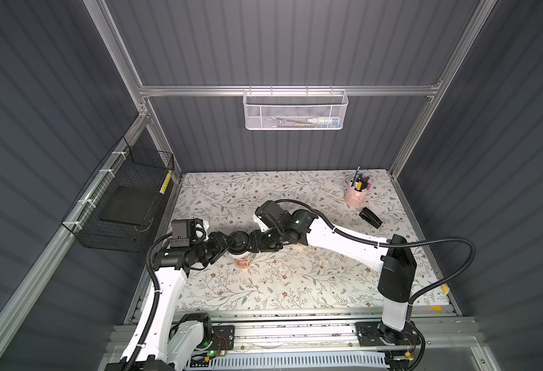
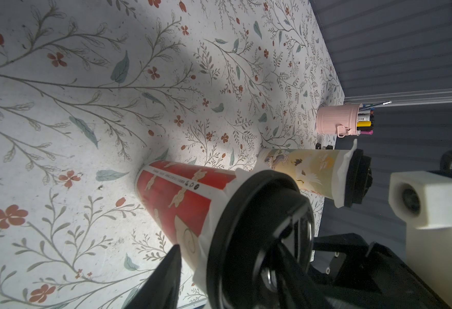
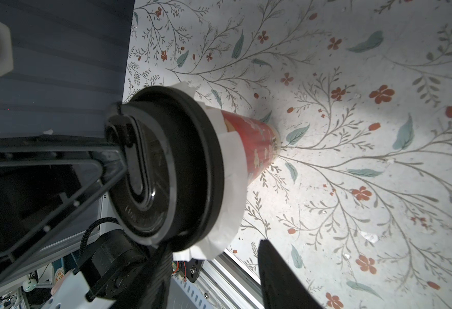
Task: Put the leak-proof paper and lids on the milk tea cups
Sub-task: Secure the cup lid on the cup.
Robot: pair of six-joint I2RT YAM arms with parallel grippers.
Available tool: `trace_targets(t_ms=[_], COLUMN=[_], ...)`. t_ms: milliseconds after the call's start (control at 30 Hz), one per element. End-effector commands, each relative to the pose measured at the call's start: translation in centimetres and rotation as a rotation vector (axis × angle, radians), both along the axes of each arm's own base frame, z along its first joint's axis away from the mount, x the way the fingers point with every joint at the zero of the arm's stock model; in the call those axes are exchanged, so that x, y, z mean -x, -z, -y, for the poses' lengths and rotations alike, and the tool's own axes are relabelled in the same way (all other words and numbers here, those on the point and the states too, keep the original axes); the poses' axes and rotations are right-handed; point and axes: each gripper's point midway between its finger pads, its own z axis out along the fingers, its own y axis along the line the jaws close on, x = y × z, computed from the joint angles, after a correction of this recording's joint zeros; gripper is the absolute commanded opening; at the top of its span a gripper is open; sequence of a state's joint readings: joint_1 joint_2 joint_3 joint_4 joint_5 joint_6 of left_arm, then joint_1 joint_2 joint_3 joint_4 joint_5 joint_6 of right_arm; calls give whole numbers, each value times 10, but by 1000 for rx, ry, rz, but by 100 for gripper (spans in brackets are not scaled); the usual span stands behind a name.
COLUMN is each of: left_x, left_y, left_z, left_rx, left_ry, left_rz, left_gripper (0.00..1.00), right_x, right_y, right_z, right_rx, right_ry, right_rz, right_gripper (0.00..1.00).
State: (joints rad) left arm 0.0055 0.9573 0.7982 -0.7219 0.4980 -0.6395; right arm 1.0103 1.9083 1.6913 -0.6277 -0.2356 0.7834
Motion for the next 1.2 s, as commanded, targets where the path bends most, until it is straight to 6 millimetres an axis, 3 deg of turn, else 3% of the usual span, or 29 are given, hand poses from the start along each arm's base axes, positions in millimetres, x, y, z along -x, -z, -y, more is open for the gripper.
trace_targets(t_ms=[0,267,533,667,733,800,900,1000,1167], left_x=[72,72,72,73,73,73,73,73,73], left_y=[84,85,86,87,87,86,87,86,86], left_z=[-33,-33,-33,-33,-34,-34,-34,-34,-34], left_rx=[-198,-196,-197,-198,-200,-203,-204,-204,-203], left_ry=[-73,-75,-80,-82,-83,-83,-83,-83,-84], left_rz=[-430,-430,-434,-437,-438,-437,-437,-434,-436], left_gripper=[55,55,55,54,54,54,54,54,53], right_x=[1,6,3,-4,-6,-9,-11,-18,-36], right_y=[100,118,110,72,38,-9,-68,-86,-59], right_z=[53,65,58,35,17,0,-12,-11,-2], right_rx=[365,451,433,300,186,39,-142,-204,-163], right_ry=[79,74,53,6,-36,-75,-110,-86,39], right_rz=[-72,-82,-64,-7,40,117,210,232,166], right_gripper=[52,51,51,54,56,57,59,57,48])
